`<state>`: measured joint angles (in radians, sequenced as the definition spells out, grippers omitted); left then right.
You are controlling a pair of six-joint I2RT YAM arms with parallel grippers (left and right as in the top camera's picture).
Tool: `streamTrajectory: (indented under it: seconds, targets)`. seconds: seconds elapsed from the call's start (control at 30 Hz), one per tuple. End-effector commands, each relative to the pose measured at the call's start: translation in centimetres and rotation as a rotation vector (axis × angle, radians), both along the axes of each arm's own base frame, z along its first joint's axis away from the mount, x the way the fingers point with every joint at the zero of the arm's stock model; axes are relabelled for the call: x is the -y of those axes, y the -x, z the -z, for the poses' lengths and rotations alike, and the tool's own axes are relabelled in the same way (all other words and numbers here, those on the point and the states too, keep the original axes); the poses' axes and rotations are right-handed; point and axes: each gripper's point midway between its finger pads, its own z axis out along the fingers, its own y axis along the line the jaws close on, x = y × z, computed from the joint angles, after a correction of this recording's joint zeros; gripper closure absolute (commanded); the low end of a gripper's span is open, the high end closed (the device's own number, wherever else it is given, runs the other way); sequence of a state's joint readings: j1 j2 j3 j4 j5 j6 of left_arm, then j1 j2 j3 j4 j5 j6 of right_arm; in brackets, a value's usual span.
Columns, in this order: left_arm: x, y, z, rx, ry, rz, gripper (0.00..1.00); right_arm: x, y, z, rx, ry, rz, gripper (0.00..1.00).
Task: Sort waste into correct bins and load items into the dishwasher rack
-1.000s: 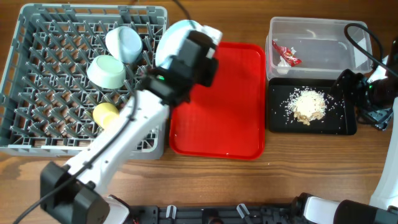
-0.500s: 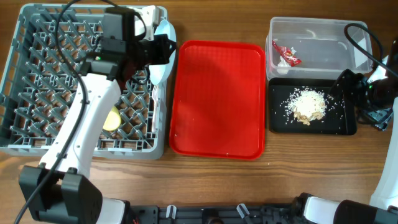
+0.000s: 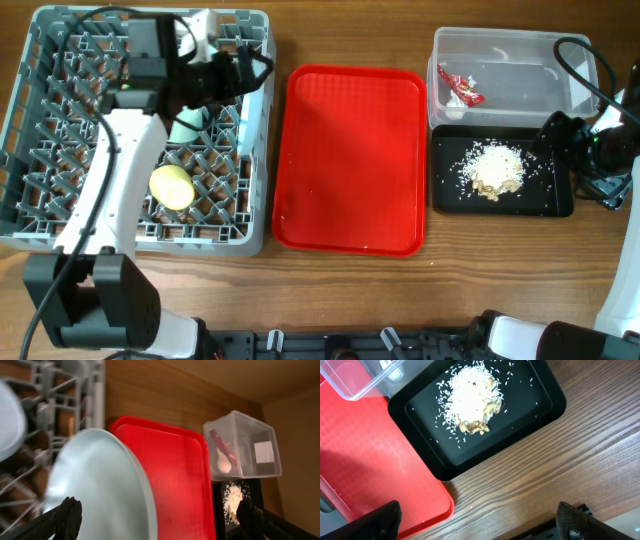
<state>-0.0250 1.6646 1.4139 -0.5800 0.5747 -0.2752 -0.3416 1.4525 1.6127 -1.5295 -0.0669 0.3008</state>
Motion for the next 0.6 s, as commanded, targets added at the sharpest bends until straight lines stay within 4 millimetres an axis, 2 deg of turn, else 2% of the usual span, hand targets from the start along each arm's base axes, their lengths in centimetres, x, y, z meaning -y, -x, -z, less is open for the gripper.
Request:
streamTrajectory:
  seconds: [0.0,0.07,0.13,0.23,0.33,0.43,0.53,0.57]
  targets:
    - [-3.1,0.1,-0.9,0.006,-0.03,-0.075,0.0,-0.2,-0.1,-0.8,0.039,0.006,-0.015,0.0]
    - [-4.2,0.7,-1.3,0.015,-0.061,-0.085,0.0,-0.7,-0.7,-1.0,0.068,-0.025,-0.025,0.0]
    - [-4.8,1.4,-1.5,0.009,-0.094,-0.094,0.0,-2.2,-2.1,-1.6,0.143,-0.096,-0.097,0.0]
    - [-6.4,2.7,-0.8,-0.046,-0.194,-0.166,0.0,-4.6,-4.4,-2.7,0.259,-0.166,-0.228,0.0]
    - [-7.1,4.6,0.4,-0.132,-0.255,-0.195,0.0,-6.2,-6.0,-3.4,0.319,-0.151,-0.3,0.0]
    - [-8.0,6.5,1.7,-0.229,-0.305,-0.217,0.0,-8.5,-8.1,-4.0,0.391,-0.117,-0.415,0.0]
    - [-9.0,7.5,2.5,-0.283,-0.358,-0.248,0.0,-9.9,-9.6,-3.6,0.4,-0.057,-0.472,0.0]
    - [-9.5,7.9,2.8,-0.315,-0.365,-0.289,0.0,-10.5,-10.1,-2.9,0.377,-0.024,-0.492,0.0]
